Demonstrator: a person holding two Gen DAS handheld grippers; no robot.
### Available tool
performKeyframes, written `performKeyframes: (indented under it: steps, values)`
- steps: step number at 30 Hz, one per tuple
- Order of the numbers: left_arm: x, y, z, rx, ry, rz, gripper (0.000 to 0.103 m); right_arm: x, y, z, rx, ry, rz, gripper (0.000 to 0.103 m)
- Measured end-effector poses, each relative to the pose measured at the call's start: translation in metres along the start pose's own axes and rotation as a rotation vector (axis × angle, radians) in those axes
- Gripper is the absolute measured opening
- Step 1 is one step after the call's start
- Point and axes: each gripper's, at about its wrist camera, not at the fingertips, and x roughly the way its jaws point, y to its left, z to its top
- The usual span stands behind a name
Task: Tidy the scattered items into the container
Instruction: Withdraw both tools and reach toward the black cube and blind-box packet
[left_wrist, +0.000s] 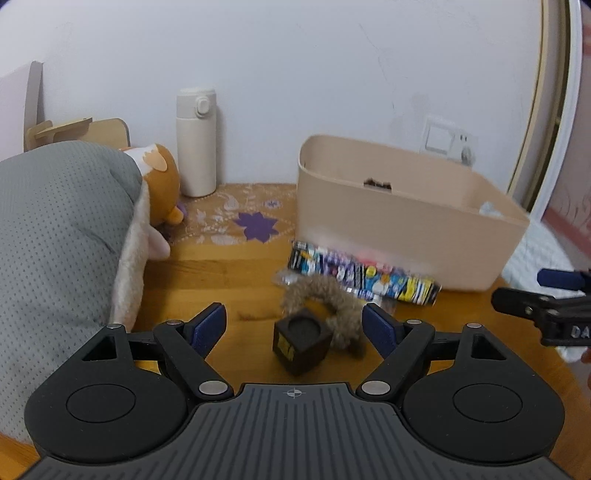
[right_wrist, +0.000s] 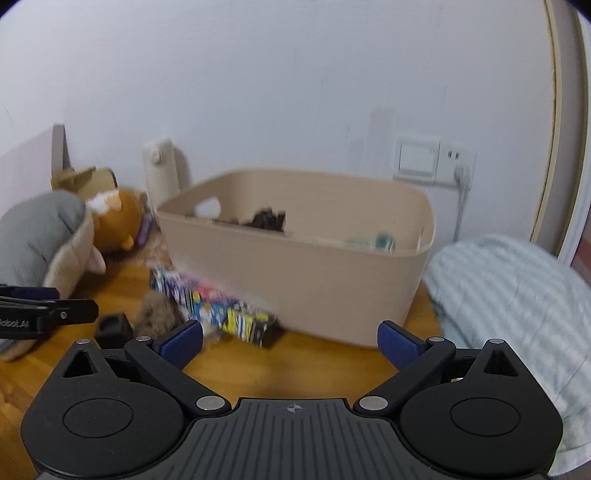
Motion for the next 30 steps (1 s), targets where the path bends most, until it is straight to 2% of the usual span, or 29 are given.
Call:
performKeyframes:
  steps: [6, 10, 12, 17, 23, 28, 30]
  values:
    - [0.016, -0.001, -0.006, -0.018, 0.032, -0.006, 0.082, 0.034, -0.002, -0.006, 0.033, 0.071, -0.013, 0.102]
    - [0.026, 0.000, -0.007, -0.021, 0.044, -0.007, 0.082, 0.048, -0.007, -0.002, 0.094, 0.087, 0.011, 0.102]
    - [0.030, 0.001, -0.008, -0.023, 0.050, -0.005, 0.082, 0.051, -0.004, 0.001, 0.066, 0.080, 0.020, 0.102]
    - [0.039, 0.007, -0.008, -0.028, 0.065, -0.004, 0.082, 0.065, 0.017, 0.005, -0.100, 0.106, -0.007, 0.097]
    - [0.045, 0.009, -0.008, -0.031, 0.069, -0.008, 0.082, 0.083, 0.015, 0.012, -0.071, 0.134, 0.062, 0.087]
    - [0.051, 0.012, -0.008, -0.034, 0.073, -0.013, 0.082, 0.098, 0.019, 0.014, -0.086, 0.167, 0.129, 0.088]
    - [0.053, 0.013, -0.009, -0.034, 0.078, -0.014, 0.082, 0.102, 0.021, 0.014, -0.094, 0.170, 0.156, 0.084]
